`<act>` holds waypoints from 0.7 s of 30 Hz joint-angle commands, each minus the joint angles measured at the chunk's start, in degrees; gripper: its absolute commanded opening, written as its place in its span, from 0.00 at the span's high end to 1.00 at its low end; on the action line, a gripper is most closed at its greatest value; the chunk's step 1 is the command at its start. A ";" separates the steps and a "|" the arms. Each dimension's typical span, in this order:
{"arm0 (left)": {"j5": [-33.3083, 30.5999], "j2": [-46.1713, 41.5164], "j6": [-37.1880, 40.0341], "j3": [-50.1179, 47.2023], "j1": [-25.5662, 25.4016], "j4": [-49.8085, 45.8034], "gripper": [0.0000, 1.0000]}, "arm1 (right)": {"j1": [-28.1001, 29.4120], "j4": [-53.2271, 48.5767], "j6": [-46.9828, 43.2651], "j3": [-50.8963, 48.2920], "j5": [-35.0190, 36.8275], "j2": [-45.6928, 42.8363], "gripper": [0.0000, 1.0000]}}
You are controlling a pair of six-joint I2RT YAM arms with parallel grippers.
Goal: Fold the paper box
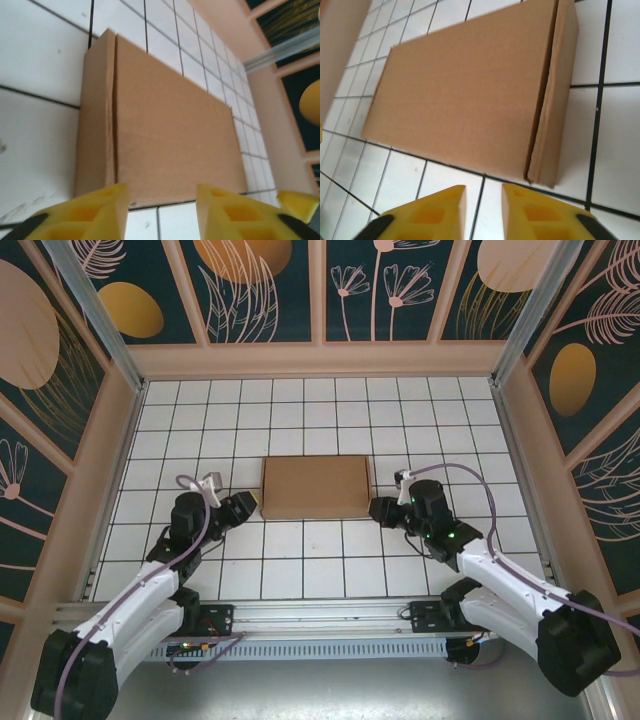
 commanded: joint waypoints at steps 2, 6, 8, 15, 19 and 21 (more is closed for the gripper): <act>-0.99 -2.73 -3.50 -1.26 -0.29 -2.47 0.47 | 0.63 -4.41 4.70 -1.28 3.18 -4.00 0.65; -5.06 -0.56 2.52 5.08 -0.31 -7.85 0.45 | 0.27 -6.66 3.45 0.99 4.33 -2.73 0.62; -5.30 2.32 4.91 7.94 -0.25 -8.36 0.45 | -0.15 -7.24 2.17 2.67 3.26 0.35 0.59; -3.63 17.71 5.09 10.98 -0.31 2.12 0.52 | -5.18 -7.67 -0.08 10.63 -1.95 16.91 0.56; 1.69 27.14 5.01 13.09 -0.34 8.60 0.60 | -8.95 -3.31 1.35 13.36 -5.88 24.55 0.58; 2.88 30.02 4.76 14.00 -0.34 10.56 0.64 | -9.33 -1.47 1.23 15.07 -6.42 27.80 0.61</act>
